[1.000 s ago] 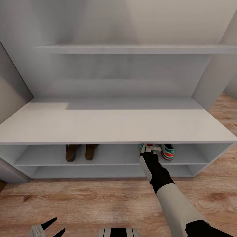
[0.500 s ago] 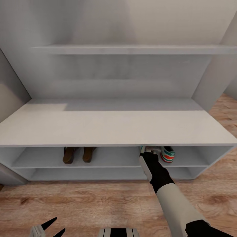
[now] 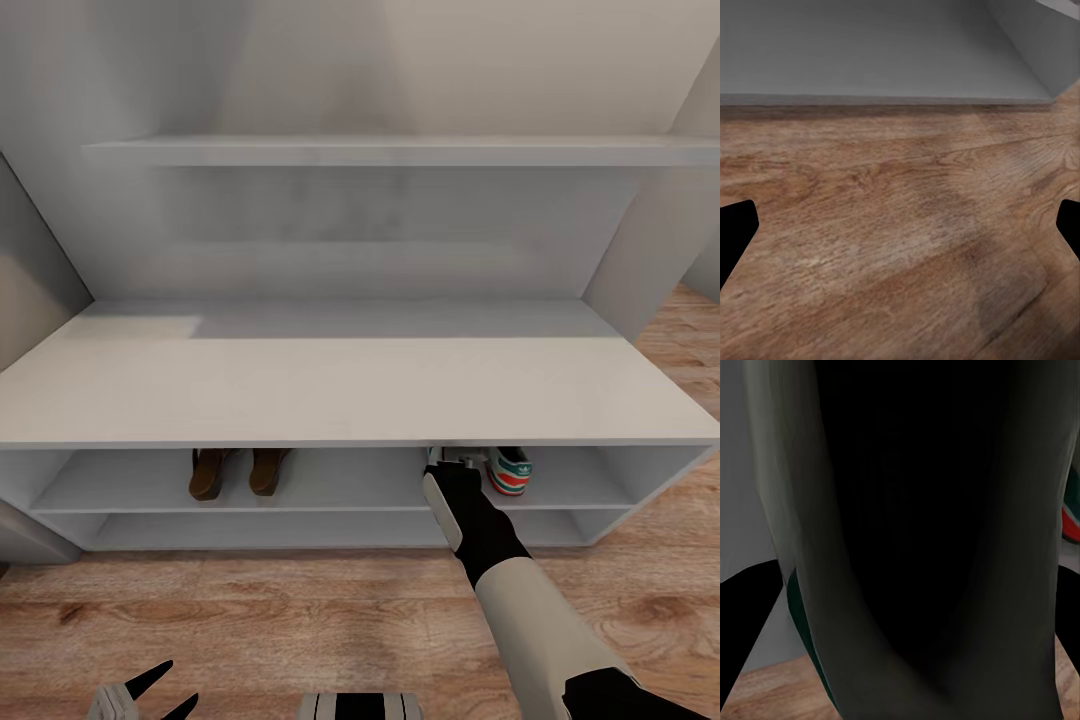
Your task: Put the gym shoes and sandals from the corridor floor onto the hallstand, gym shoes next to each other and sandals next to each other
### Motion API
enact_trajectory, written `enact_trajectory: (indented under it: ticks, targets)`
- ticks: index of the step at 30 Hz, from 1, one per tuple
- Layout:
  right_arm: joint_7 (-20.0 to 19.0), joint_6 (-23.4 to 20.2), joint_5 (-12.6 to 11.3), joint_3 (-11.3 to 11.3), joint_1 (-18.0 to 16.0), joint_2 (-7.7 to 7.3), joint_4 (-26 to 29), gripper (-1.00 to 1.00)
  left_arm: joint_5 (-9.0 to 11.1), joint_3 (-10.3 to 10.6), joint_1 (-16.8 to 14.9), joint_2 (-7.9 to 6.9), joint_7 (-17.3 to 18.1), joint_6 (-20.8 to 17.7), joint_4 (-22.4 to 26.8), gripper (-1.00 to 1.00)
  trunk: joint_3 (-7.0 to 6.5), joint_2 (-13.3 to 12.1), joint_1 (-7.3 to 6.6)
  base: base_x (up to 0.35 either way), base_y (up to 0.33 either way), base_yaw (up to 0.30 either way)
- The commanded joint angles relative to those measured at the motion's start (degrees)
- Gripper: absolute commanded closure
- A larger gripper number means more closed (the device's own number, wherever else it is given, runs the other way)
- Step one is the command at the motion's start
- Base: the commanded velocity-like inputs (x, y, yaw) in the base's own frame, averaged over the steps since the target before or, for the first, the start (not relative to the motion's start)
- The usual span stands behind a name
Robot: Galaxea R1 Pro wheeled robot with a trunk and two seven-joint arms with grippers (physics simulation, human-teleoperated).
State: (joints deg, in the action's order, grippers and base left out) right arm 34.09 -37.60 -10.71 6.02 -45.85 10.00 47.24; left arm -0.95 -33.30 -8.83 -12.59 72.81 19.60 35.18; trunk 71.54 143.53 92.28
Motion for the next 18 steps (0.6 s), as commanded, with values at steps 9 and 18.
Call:
enact_trajectory:
  ticks: [9,18]
  targets:
    - [0.5,-0.1,-0.5,0.1,0.0,0.00,0.0,-1.00,-0.1,-0.2,0.0,0.02,0.2,0.3,0.0,-1.00,0.04,0.0,-0.01,0.000,0.000,0.000]
    - [0.5,-0.1,-0.5,0.0,0.0,0.00,0.0,-1.00,-0.1,-0.2,0.0,0.02,0.2,0.3,0.0,-1.00,0.04,0.0,-0.01,0.000,0.000,0.000]
